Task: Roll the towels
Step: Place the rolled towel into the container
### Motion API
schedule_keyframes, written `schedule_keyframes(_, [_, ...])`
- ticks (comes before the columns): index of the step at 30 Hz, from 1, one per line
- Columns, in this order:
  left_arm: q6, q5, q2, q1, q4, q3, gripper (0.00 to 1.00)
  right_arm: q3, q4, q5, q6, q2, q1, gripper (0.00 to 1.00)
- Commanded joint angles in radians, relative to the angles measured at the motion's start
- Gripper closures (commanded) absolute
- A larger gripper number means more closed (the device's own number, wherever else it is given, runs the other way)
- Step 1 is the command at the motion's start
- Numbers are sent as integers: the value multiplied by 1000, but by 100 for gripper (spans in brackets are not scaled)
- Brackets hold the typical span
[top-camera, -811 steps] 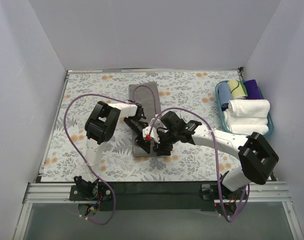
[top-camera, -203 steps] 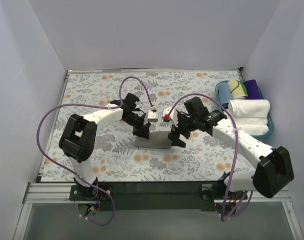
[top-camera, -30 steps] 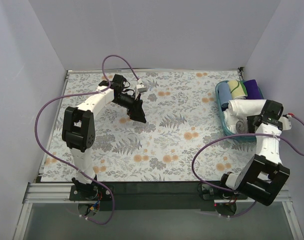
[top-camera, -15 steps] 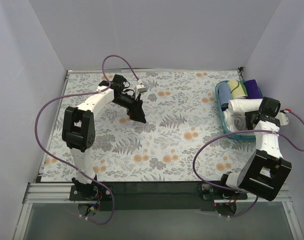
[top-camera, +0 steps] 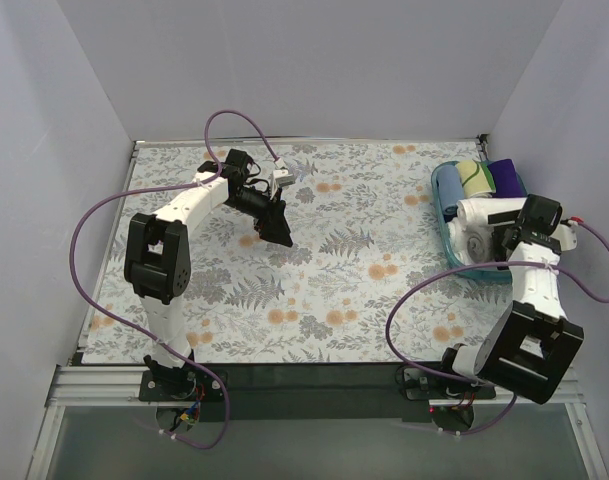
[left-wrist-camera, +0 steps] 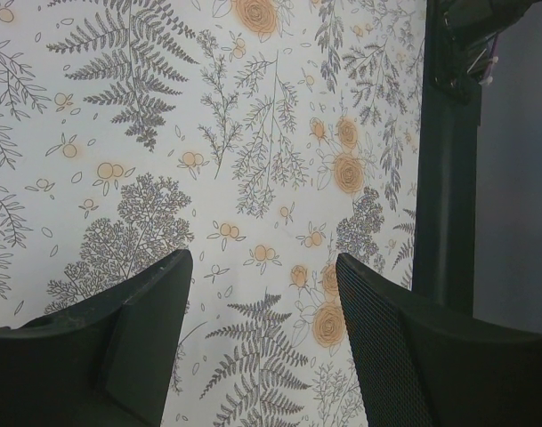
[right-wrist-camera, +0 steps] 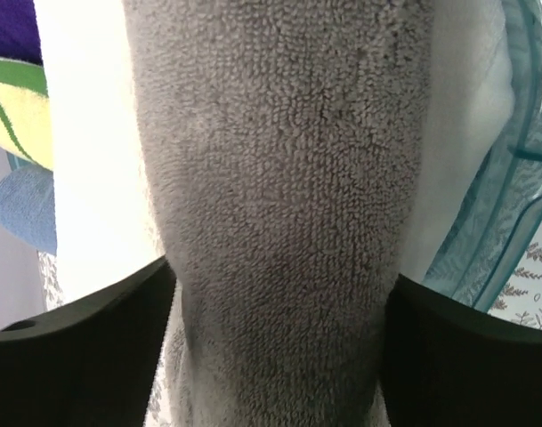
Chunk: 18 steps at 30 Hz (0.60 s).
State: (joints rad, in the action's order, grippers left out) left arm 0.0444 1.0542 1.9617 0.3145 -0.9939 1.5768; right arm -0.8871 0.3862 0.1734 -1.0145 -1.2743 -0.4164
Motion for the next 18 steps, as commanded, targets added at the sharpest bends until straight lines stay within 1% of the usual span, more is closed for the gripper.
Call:
schedule_keyframes(1, [12,29,-35,3,0,-12,39,-32,29,-9,-3,55,8,25])
schedule_keyframes(2, [11,29,-35,3,4,-14,39,-35,40,-14,-4,62,8,19])
schedule_keyframes(5, [11,32,-32,3,1,-6,39,-49,85,-26,-7,72,8,6])
schedule_keyframes(7, [14,33,-30,3,0,-1,39,-52,106,-32,-9,78,7,2])
schedule_keyframes(18, [25,41,-27,5,-11,2,39,-52,197,-38,-10,121,8,1])
